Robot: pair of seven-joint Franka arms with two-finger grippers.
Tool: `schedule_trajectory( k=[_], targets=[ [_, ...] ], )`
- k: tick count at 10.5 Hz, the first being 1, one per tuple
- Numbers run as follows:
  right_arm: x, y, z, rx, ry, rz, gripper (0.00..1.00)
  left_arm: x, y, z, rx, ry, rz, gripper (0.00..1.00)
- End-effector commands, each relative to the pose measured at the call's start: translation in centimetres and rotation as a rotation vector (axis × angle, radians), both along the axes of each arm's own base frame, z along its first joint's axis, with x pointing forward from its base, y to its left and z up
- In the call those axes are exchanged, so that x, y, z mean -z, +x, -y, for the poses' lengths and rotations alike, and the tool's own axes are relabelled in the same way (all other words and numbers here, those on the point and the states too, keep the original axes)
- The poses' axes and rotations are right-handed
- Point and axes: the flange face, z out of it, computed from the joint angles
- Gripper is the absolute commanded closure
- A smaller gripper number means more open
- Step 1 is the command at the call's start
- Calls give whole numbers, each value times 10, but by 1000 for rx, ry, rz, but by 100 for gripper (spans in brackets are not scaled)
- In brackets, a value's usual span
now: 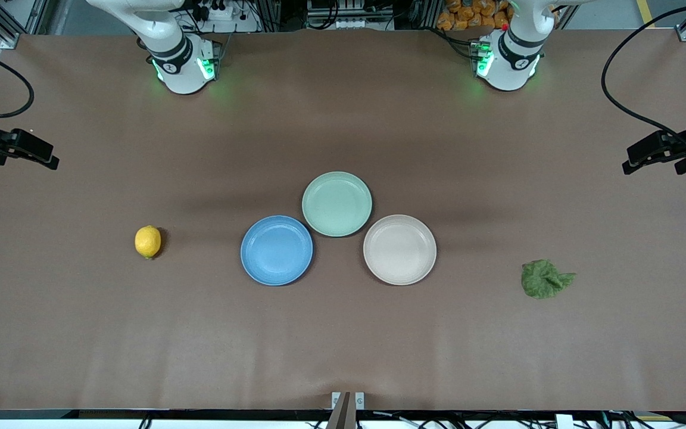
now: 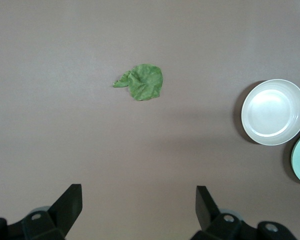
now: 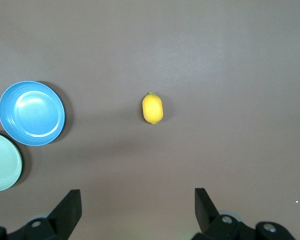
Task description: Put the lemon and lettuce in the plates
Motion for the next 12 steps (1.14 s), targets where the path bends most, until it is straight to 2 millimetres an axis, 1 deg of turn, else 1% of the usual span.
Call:
schedule_trajectory(
  k=[1, 5, 8, 9, 10, 11, 12],
  targets=[
    [1, -1, -3, -8, -9, -3, 0, -5, -1, -1, 9, -5, 1, 0],
    [1, -1, -3, -8, -9, -3, 0, -6, -1, -2, 8, -8, 4, 0],
    [2, -1, -4, -9, -9, -4, 0, -5, 1, -1, -1, -78, 1, 0],
    [2, -1, -4, -11, -9, -4, 0, -2, 2, -3, -9, -81, -3, 0],
    [2, -1, -4, -11, -9, -4, 0, 6, 7, -5, -14, -79, -15, 0],
    [2, -1, -4, -12, -9, -4, 0, 8, 15, -4, -12, -74, -16, 0],
    [2, -1, -4, -14, -9, -4, 0, 12, 18, -1, -9, -71, -22, 0]
  ],
)
